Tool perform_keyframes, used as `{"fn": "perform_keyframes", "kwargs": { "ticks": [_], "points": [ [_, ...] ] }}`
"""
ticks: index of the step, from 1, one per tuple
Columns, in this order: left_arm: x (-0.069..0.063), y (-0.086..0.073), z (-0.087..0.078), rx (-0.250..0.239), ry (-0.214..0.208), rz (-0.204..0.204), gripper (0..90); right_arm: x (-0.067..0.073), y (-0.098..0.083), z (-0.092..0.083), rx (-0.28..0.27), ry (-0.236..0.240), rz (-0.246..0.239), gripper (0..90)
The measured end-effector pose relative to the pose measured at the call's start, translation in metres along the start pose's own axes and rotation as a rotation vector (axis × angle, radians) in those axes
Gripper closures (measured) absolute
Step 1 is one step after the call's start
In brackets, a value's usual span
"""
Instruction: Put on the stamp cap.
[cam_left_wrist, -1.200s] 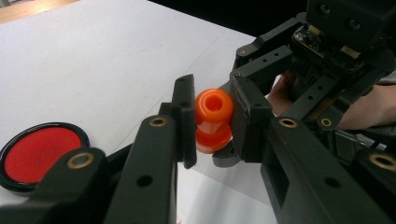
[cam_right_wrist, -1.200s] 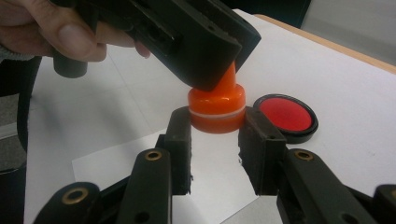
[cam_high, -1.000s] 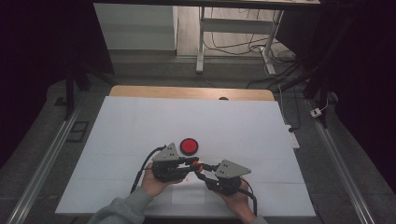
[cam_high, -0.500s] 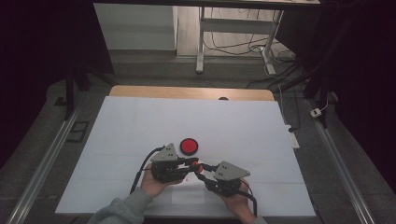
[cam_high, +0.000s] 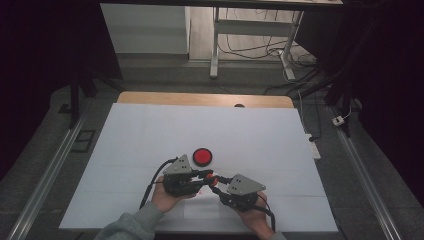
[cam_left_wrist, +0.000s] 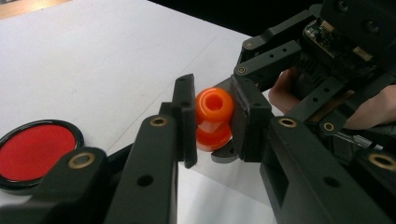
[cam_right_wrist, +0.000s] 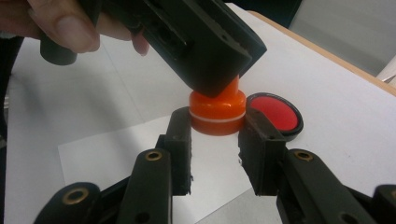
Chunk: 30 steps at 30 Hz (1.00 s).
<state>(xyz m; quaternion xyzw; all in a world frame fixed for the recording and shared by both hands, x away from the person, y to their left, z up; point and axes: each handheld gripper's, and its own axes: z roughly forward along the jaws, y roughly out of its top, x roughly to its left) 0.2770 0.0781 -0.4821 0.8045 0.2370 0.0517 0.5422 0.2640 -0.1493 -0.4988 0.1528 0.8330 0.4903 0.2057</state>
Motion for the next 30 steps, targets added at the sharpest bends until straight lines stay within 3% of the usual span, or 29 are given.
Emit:
{"fn": "perform_keyframes", "kwargs": {
  "ticks": [12, 24, 30],
  "points": [
    [-0.0019, -0.0021, 0.0011, 0.007, 0.008, 0.002, 73.0, 0.0017, 0.0002, 0.0004, 0.024, -0.004, -0.017, 64.8],
    [-0.0022, 0.0004, 0.0005, 0.007, 0.014, 0.009, 72.8, -0.0007, -0.0014, 0.0008, 0.007, 0.013, 0.002, 64.2],
    [-0.0023, 0.0011, 0.0004, 0.005, 0.014, 0.011, 72.7, -0.0023, -0.0012, 0.0002, -0.003, 0.017, 0.016, 58.4]
  ]
}}
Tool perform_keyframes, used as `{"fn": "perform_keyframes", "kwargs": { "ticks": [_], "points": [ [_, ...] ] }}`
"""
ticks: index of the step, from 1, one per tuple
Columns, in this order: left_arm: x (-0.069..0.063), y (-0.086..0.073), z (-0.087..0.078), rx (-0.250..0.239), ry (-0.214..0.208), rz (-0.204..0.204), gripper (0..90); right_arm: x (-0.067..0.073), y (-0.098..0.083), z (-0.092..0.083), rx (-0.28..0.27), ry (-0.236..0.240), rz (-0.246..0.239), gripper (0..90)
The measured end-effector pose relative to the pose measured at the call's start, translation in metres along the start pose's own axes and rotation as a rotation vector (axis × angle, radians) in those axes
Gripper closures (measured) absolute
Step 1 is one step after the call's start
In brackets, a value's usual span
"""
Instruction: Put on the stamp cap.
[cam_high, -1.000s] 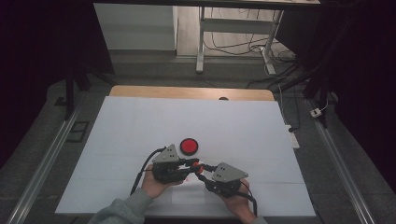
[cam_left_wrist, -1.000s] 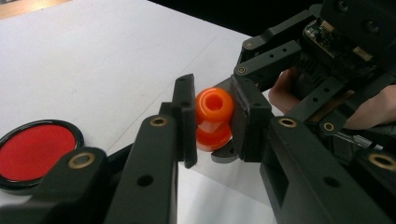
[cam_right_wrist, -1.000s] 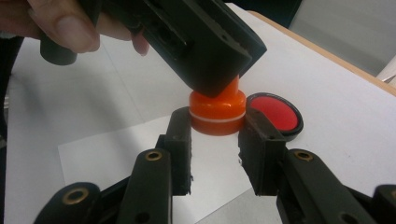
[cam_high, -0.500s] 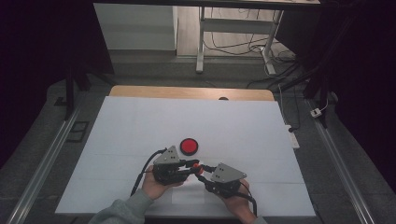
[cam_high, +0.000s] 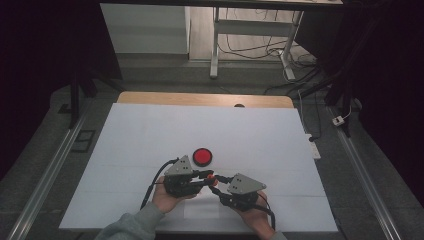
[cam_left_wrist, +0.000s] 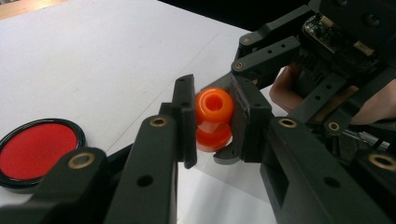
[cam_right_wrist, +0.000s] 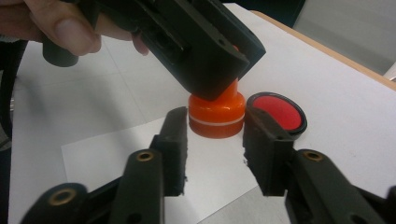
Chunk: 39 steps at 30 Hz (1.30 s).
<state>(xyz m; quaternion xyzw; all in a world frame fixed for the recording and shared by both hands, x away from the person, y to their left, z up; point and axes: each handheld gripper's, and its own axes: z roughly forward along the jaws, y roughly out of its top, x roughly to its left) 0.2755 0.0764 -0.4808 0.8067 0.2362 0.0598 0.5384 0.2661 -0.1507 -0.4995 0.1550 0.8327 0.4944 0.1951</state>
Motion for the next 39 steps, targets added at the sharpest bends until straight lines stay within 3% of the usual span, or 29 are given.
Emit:
{"fn": "perform_keyframes", "kwargs": {
  "ticks": [7, 14, 24, 39],
  "points": [
    [0.002, 0.001, -0.004, -0.008, 0.007, 0.001, 72.7, -0.002, -0.002, -0.001, 0.000, 0.003, 0.016, 55.3],
    [0.005, 0.003, -0.010, -0.015, 0.017, -0.003, 72.7, -0.015, -0.009, -0.011, 0.014, -0.023, 0.055, 48.6],
    [0.008, 0.005, -0.016, -0.016, 0.023, -0.011, 72.7, -0.038, -0.025, -0.040, 0.031, -0.098, 0.113, 42.8],
    [0.012, 0.007, -0.022, -0.002, 0.036, -0.016, 72.6, -0.058, -0.050, -0.080, 0.066, -0.180, 0.140, 41.9]
  ]
}}
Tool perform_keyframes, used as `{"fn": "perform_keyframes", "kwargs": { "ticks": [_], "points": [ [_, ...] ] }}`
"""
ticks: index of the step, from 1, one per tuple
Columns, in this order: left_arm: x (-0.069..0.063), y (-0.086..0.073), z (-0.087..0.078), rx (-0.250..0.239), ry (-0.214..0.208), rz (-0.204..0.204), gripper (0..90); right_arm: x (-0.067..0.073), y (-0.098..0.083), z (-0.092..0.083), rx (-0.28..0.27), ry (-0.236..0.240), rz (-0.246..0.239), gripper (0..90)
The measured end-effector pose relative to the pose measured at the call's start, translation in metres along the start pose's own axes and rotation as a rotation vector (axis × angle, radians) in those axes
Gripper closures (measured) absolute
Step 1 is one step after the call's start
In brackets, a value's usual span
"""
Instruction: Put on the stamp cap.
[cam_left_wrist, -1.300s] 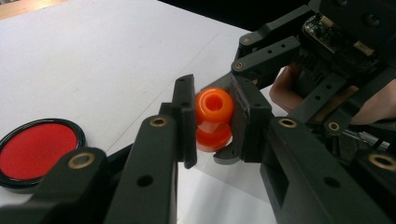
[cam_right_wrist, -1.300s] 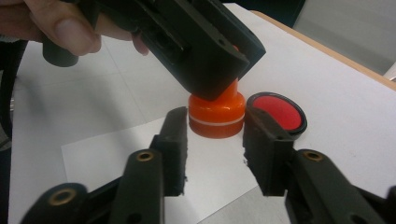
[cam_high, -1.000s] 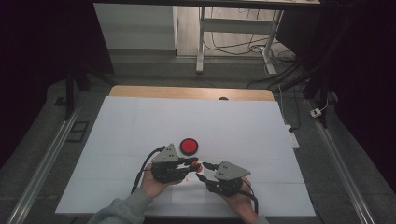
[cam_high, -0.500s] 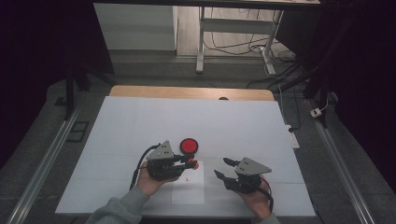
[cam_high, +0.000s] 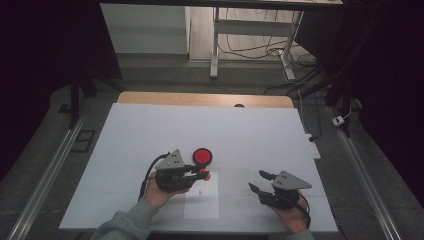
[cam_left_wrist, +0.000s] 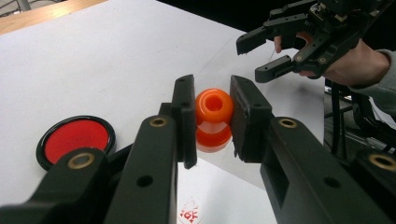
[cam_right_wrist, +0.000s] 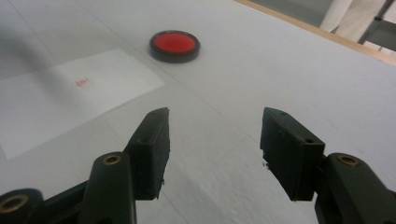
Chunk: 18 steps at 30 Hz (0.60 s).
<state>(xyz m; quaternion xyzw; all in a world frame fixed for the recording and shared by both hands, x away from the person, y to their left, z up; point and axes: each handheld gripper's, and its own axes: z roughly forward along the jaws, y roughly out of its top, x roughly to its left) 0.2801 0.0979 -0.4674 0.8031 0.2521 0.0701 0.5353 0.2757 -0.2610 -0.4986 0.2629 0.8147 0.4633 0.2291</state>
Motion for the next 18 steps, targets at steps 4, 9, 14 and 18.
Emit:
{"fn": "perform_keyframes", "kwargs": {
  "ticks": [4, 9, 14, 18],
  "points": [
    [0.002, 0.001, -0.004, 0.000, 0.005, -0.001, 72.6, -0.007, -0.006, -0.007, 0.010, -0.018, 0.011, 41.9],
    [0.005, 0.003, -0.009, -0.002, 0.016, -0.005, 72.5, -0.013, -0.012, -0.014, 0.016, -0.039, 0.021, 41.6],
    [0.010, 0.004, -0.016, -0.006, 0.032, -0.015, 72.5, -0.018, -0.018, -0.021, 0.020, -0.058, 0.036, 41.6],
    [0.013, 0.005, -0.020, -0.010, 0.045, -0.020, 72.5, -0.022, -0.021, -0.024, 0.021, -0.066, 0.043, 41.6]
  ]
}}
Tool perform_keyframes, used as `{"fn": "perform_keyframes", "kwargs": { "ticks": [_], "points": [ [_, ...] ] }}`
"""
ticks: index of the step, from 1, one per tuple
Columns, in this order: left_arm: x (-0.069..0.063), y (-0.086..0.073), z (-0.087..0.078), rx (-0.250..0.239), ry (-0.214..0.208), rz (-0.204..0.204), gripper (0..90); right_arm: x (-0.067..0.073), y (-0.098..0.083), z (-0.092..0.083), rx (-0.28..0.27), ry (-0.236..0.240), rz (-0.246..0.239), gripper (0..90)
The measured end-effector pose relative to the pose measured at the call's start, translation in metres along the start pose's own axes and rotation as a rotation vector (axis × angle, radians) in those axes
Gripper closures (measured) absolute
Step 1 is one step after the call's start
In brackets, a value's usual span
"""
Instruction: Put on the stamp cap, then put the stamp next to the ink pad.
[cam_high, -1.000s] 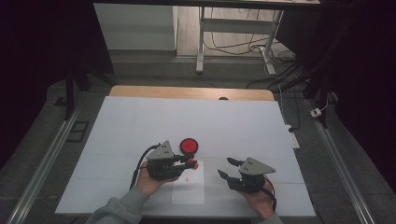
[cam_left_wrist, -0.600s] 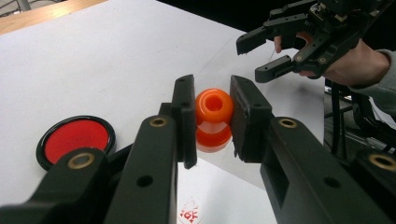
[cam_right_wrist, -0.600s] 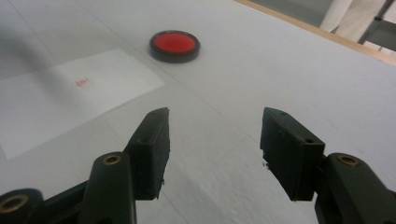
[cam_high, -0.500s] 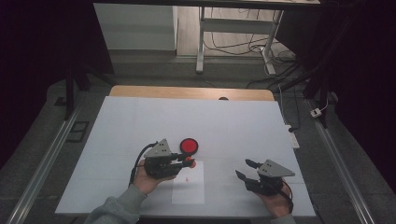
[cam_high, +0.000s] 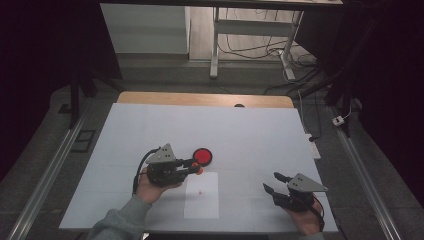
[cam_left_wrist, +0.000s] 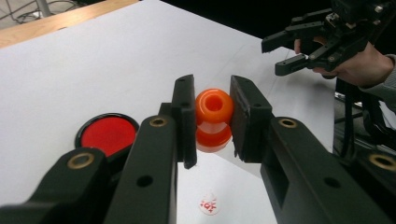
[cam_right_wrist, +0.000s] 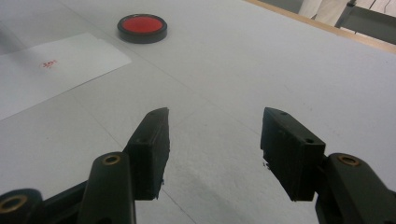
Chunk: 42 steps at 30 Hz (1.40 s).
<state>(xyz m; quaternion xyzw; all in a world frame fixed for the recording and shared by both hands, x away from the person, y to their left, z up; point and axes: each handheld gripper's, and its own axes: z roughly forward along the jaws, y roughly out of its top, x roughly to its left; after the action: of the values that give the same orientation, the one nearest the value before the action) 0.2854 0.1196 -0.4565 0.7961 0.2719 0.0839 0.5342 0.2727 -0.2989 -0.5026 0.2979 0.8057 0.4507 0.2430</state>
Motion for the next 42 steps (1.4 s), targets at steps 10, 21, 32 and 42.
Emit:
{"fn": "perform_keyframes", "kwargs": {
  "ticks": [10, 21, 32, 42],
  "points": [
    [0.007, 0.003, -0.010, -0.006, 0.020, -0.005, 72.5, -0.003, -0.001, 0.000, -0.002, -0.007, 0.002, 41.7],
    [0.018, 0.002, -0.020, -0.003, 0.054, -0.024, 72.5, -0.004, -0.002, 0.001, 0.003, -0.009, 0.001, 41.8],
    [0.028, -0.002, -0.023, 0.000, 0.083, -0.049, 72.5, -0.003, -0.002, 0.001, 0.004, -0.009, -0.002, 41.9],
    [0.036, -0.007, -0.021, 0.037, 0.124, -0.054, 72.5, -0.003, -0.001, 0.002, 0.002, -0.006, -0.004, 42.0]
  ]
}}
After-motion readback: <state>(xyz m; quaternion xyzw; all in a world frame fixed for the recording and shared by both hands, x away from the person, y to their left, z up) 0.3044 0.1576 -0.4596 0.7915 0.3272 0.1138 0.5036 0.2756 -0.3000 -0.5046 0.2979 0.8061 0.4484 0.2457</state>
